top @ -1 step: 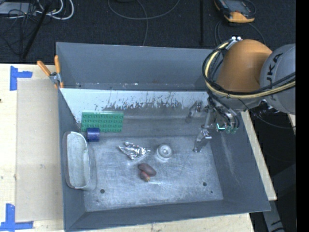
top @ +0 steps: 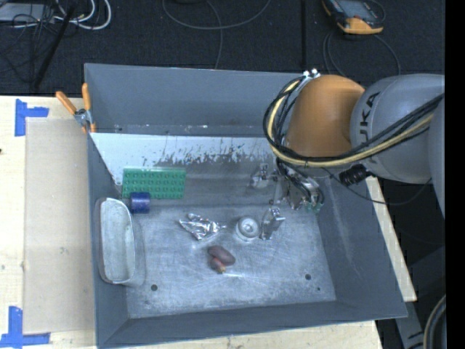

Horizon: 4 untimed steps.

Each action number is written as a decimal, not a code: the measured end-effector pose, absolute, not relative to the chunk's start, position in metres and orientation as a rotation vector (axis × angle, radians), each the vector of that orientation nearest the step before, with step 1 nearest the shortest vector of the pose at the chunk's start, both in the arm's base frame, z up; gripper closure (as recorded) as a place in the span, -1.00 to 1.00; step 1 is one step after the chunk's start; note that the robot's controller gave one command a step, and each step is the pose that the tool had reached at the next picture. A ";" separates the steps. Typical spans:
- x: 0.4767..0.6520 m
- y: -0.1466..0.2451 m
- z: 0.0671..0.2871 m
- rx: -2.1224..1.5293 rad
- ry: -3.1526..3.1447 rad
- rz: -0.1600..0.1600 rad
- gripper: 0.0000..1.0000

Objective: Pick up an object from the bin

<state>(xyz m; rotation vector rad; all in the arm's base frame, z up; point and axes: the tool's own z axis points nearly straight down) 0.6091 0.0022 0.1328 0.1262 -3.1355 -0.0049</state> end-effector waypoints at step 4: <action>0.579 0.097 0.205 -0.079 -3.149 -0.002 1.00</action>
Offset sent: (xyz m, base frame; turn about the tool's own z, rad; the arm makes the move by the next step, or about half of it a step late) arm -0.0543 0.0365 -0.0628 0.1504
